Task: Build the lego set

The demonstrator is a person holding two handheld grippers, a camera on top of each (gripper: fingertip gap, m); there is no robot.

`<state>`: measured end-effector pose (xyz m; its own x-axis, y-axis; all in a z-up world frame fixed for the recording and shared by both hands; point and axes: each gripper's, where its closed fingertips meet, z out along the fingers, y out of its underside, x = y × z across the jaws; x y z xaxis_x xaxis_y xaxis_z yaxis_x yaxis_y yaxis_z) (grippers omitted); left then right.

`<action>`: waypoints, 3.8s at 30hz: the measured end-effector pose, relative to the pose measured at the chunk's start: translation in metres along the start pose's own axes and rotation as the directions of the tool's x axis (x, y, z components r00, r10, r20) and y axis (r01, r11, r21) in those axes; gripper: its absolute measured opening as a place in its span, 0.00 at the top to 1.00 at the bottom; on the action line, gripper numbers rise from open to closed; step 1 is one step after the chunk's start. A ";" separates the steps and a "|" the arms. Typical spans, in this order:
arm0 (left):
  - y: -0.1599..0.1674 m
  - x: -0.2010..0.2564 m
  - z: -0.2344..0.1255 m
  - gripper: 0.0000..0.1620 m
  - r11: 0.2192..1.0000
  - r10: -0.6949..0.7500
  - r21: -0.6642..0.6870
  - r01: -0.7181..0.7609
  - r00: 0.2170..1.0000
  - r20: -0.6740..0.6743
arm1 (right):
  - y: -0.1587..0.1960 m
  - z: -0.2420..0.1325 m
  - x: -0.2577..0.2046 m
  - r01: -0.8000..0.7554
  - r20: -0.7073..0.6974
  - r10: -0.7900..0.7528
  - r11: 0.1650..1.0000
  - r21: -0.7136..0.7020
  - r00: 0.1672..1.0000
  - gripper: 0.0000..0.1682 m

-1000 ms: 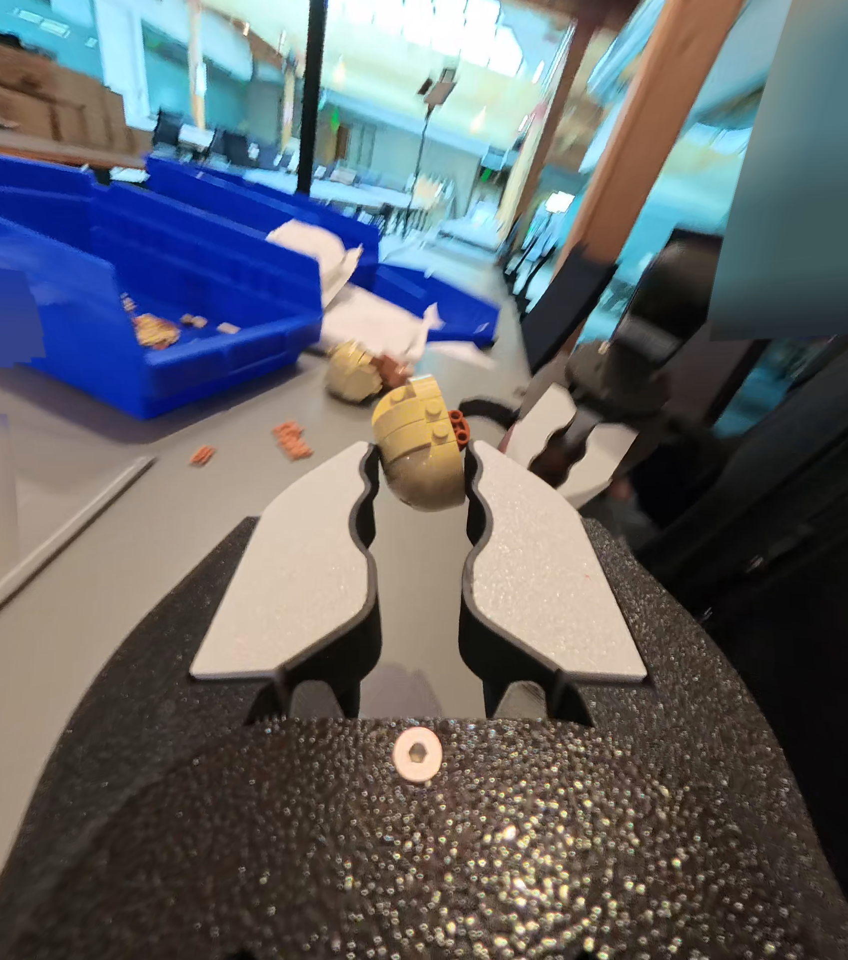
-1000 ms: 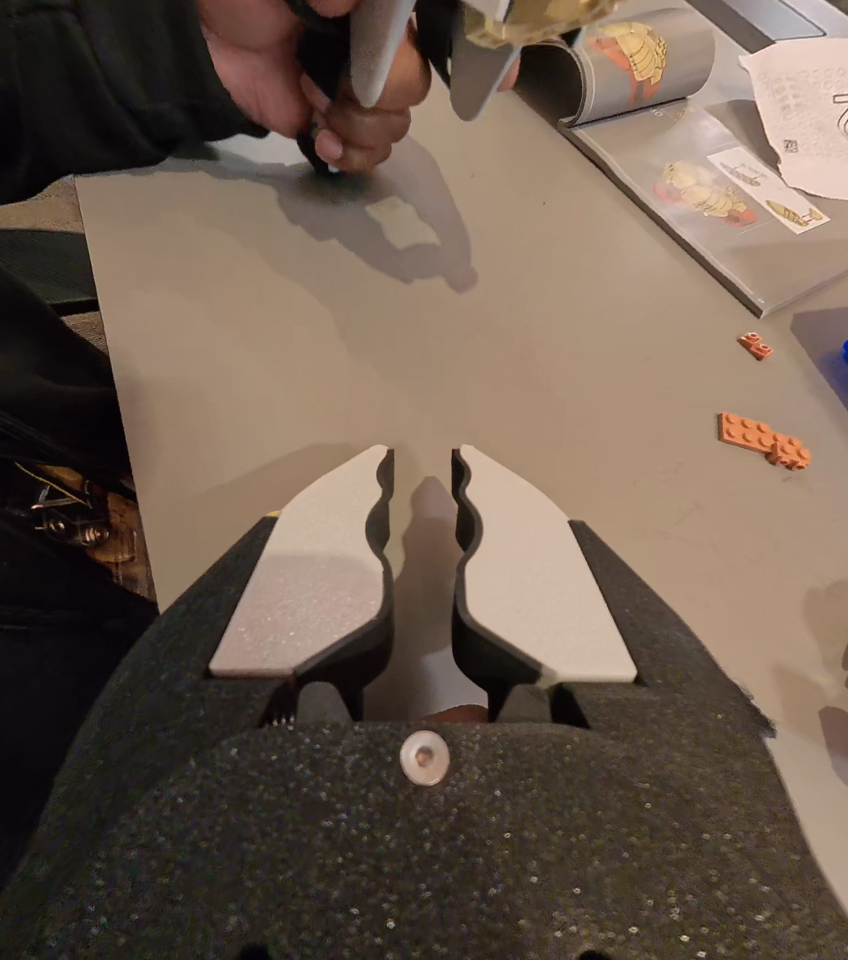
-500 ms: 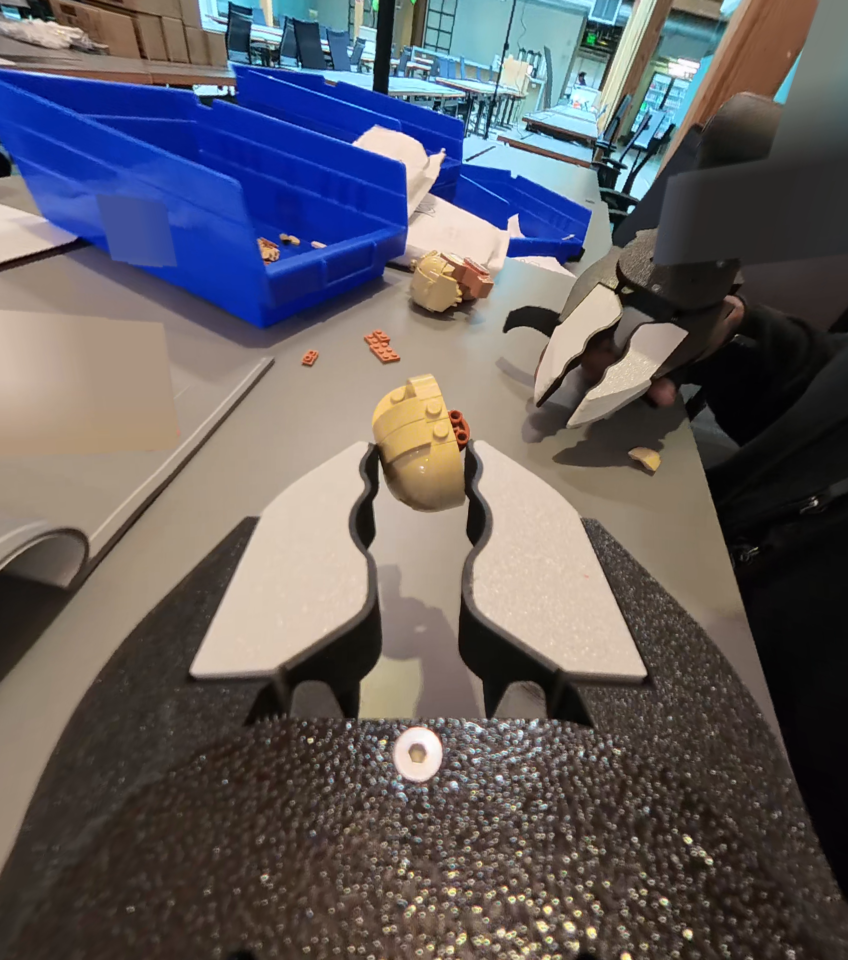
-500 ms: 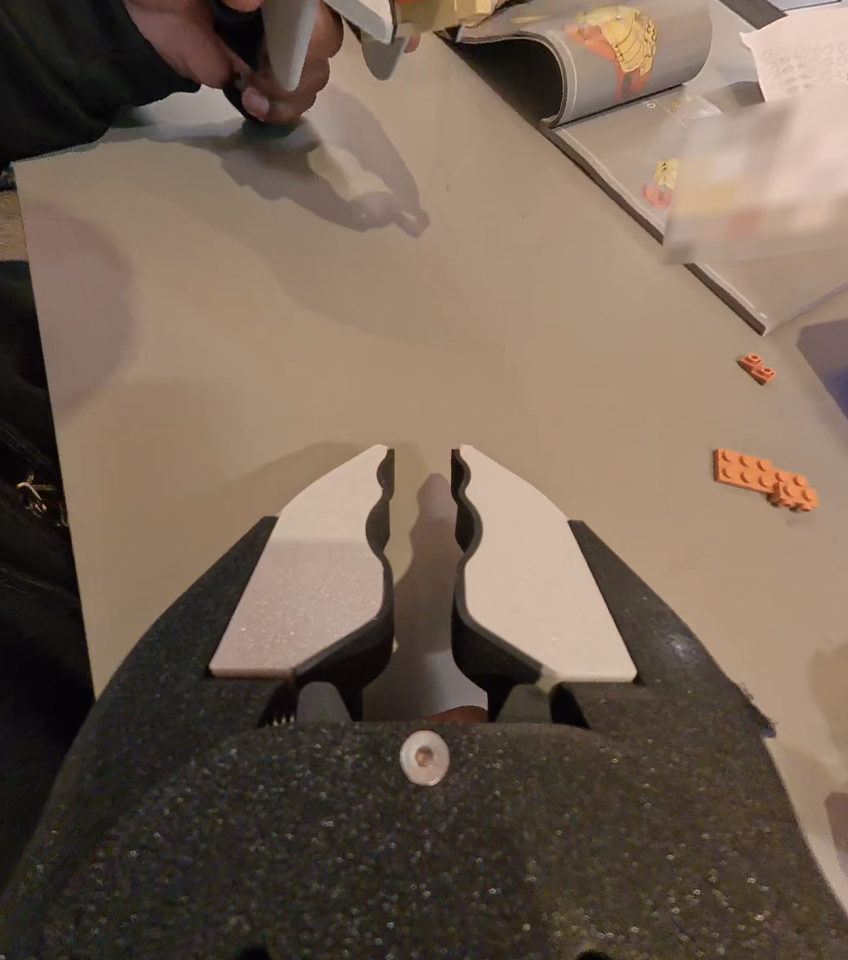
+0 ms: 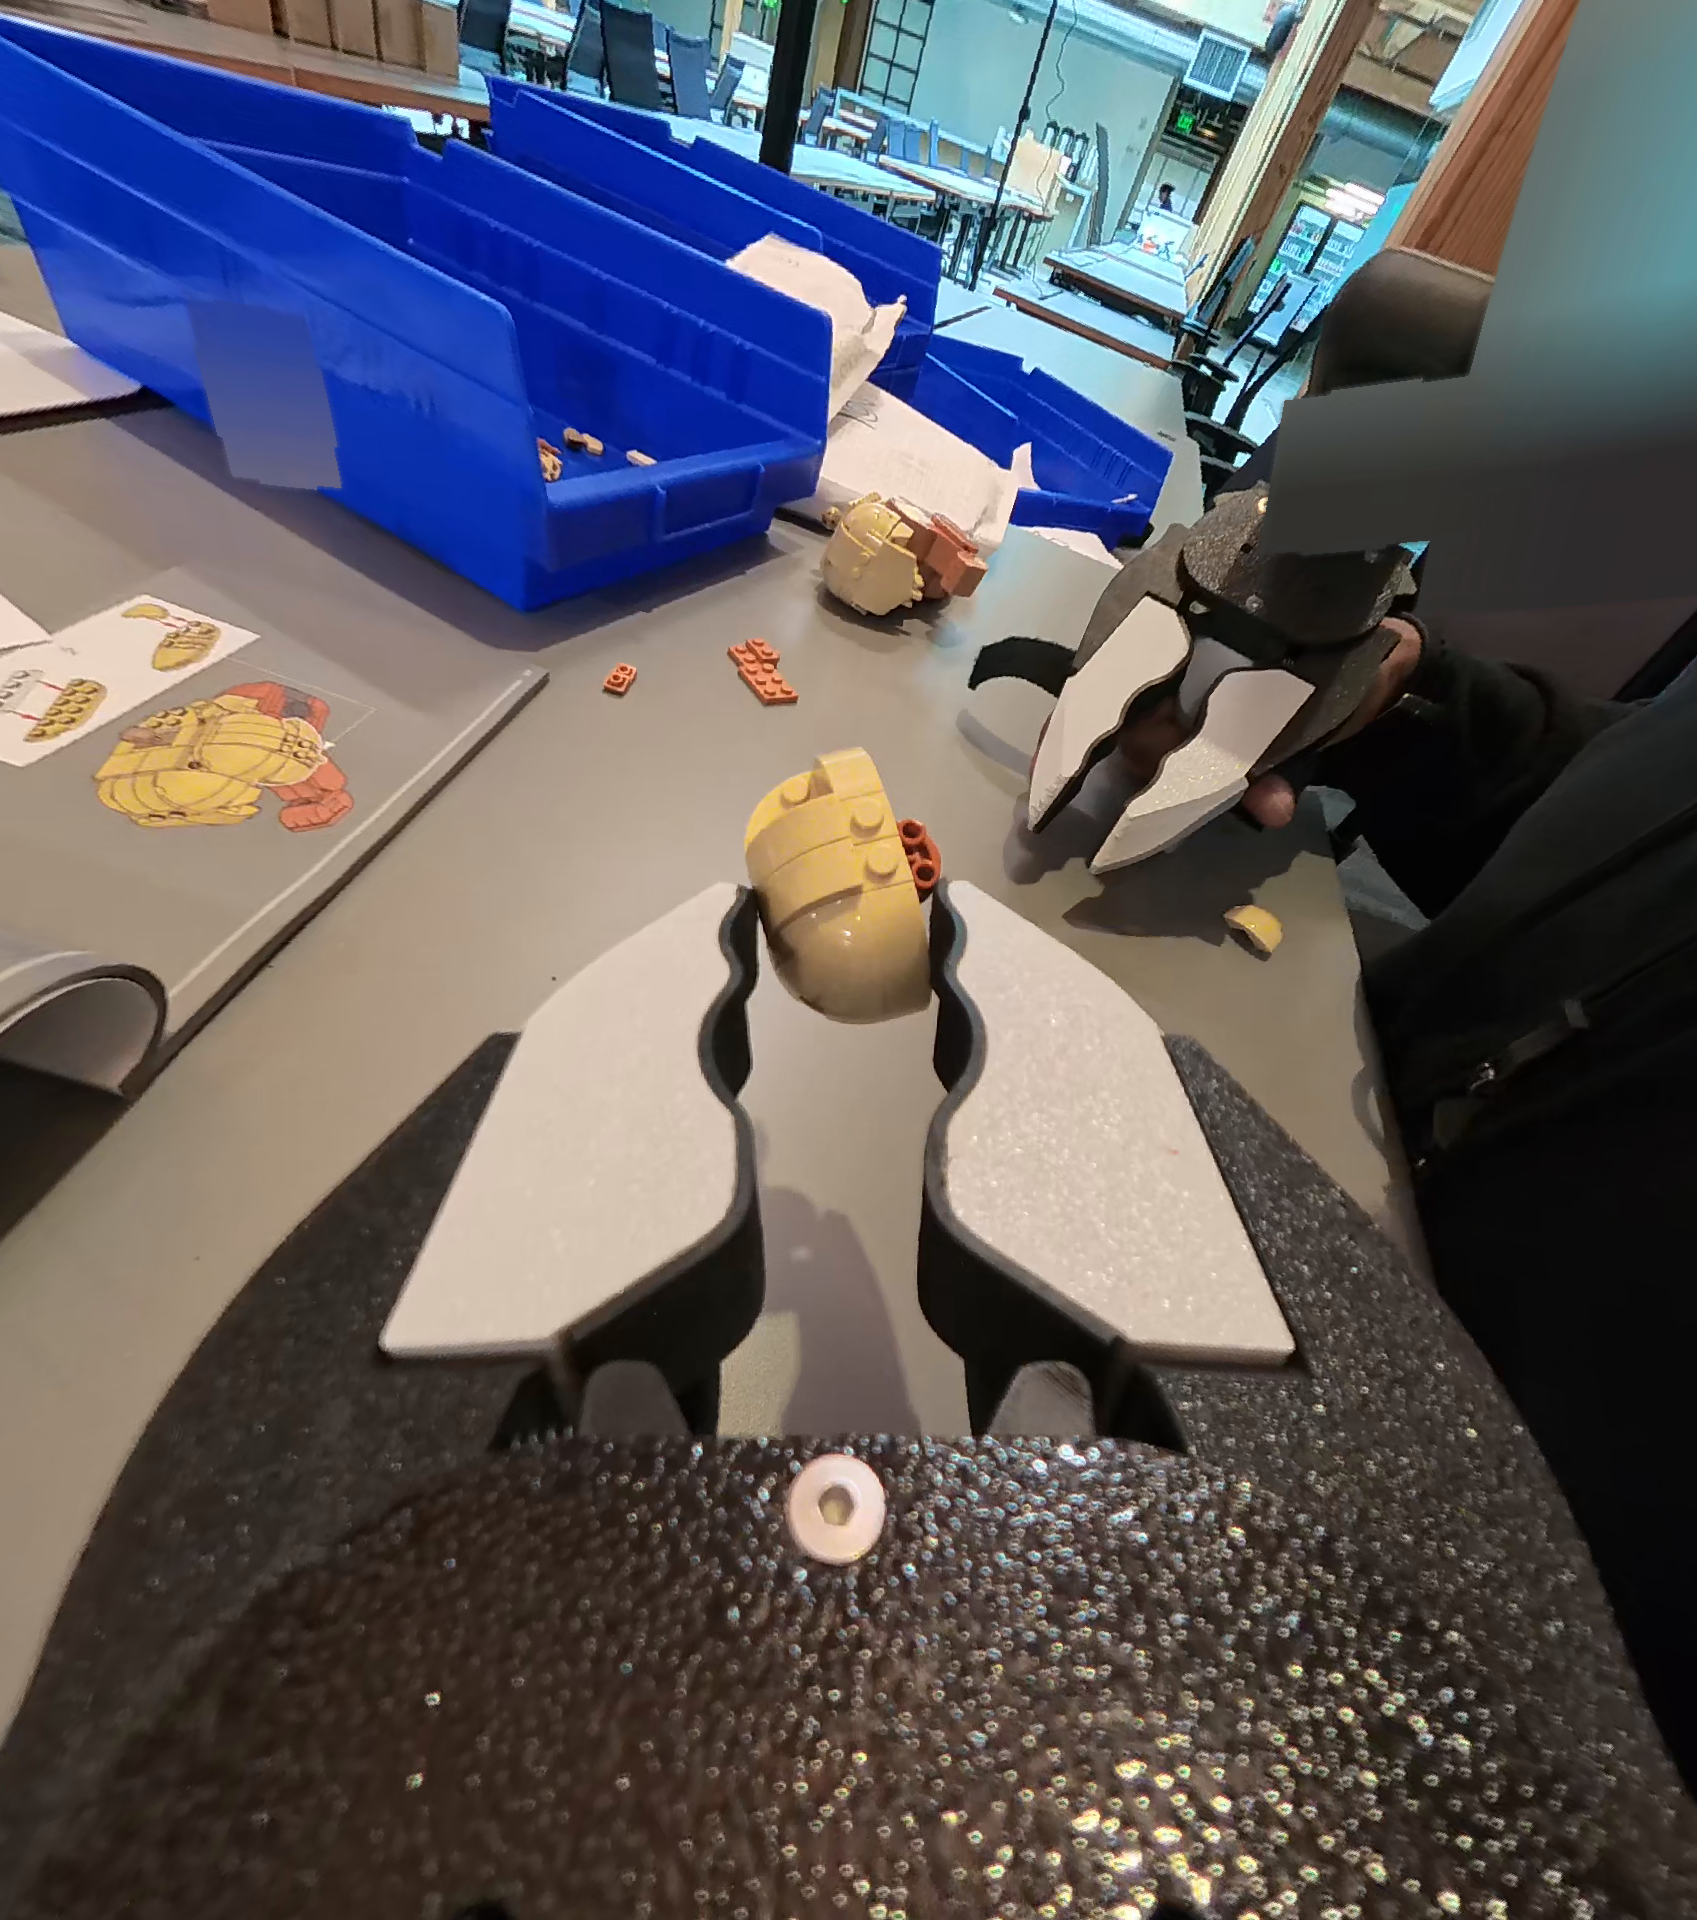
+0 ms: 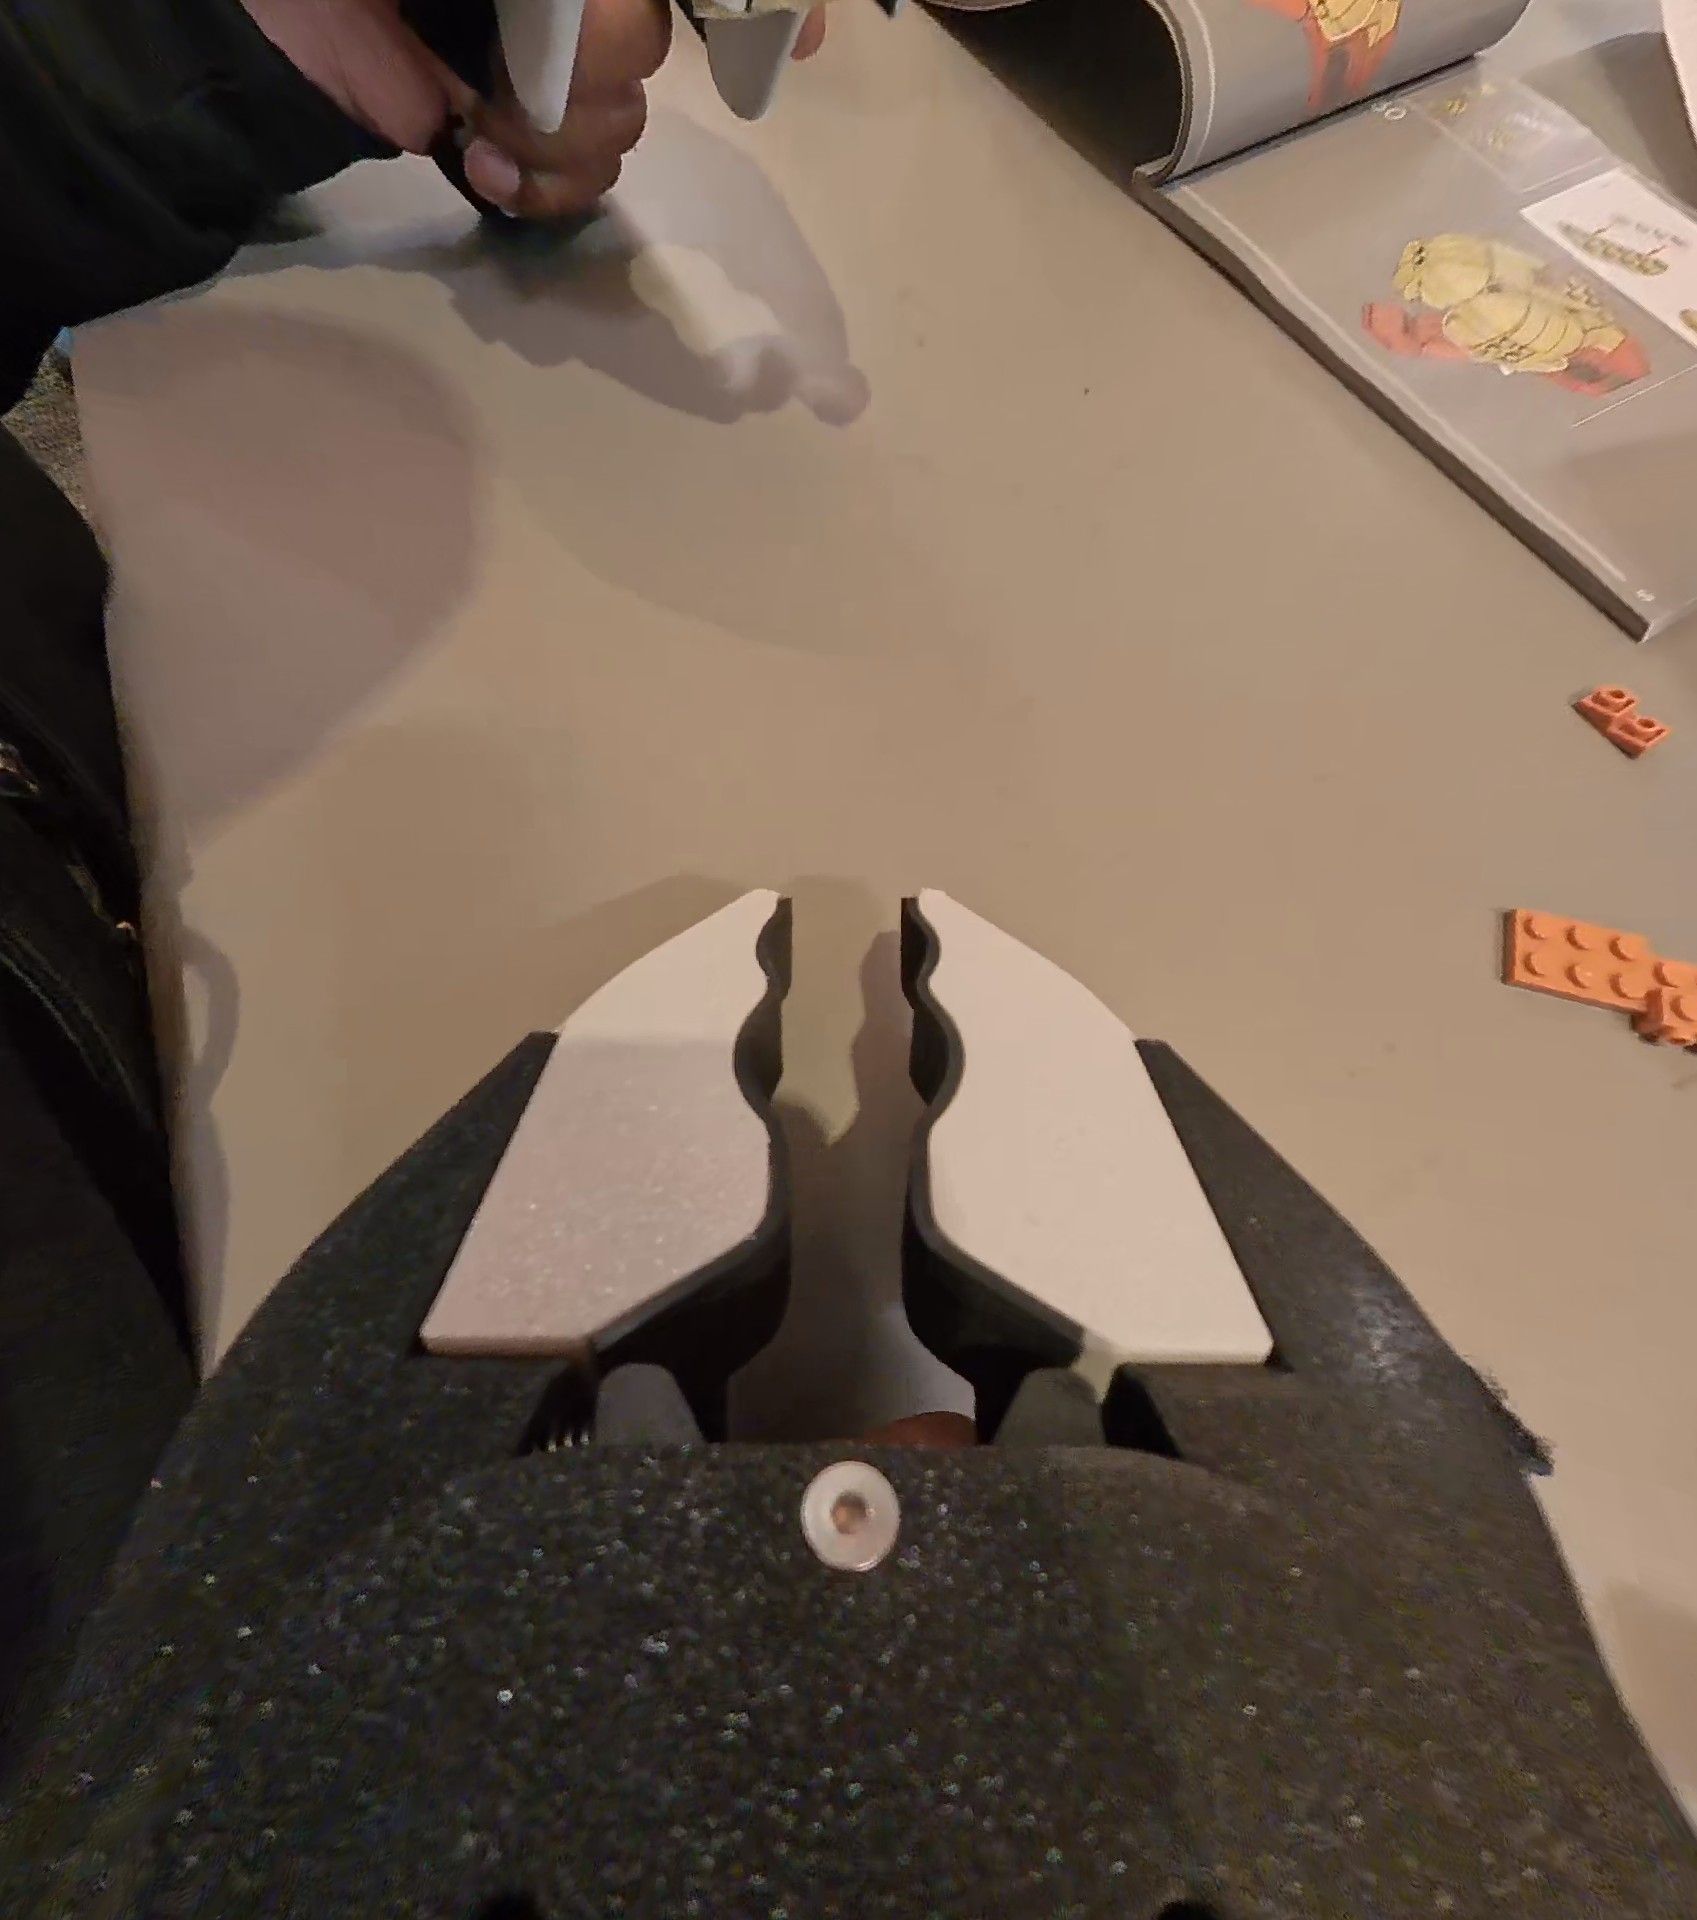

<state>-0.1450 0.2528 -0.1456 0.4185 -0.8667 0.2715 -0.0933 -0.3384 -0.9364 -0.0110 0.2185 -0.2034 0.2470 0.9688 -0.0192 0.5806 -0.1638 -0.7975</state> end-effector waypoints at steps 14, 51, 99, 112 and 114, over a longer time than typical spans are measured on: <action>0.001 -0.003 0.001 0.81 1.000 -0.029 -0.009 0.029 1.000 -0.002 | 0.000 -0.001 0.001 -0.032 0.026 0.032 0.999 0.010 0.999 0.91; -0.005 0.001 0.027 0.81 0.998 -0.066 -0.018 0.065 0.997 -0.038 | -0.004 -0.004 0.002 -0.009 -0.020 0.010 0.999 0.042 1.000 0.91; -0.039 0.023 0.332 0.78 0.517 0.506 -0.514 -0.684 0.729 -0.461 | 0.052 -0.133 0.170 0.121 -0.410 -0.067 0.987 0.109 0.910 0.80; -0.048 0.019 0.317 0.75 0.609 0.462 -0.473 -0.636 0.770 -0.440 | 0.054 -0.135 0.170 0.125 -0.410 -0.069 0.986 0.111 0.909 0.80; -0.056 0.021 0.307 0.75 0.667 0.460 -0.424 -0.613 0.786 -0.413 | 0.052 -0.136 0.170 0.132 -0.413 -0.071 0.984 0.123 0.908 0.79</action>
<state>0.1465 0.3666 -0.1558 -0.0874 -0.9883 -0.1249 -0.7017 0.1501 -0.6965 0.1665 0.3489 -0.1666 0.5034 0.8147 0.2878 0.5087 -0.0102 -0.8609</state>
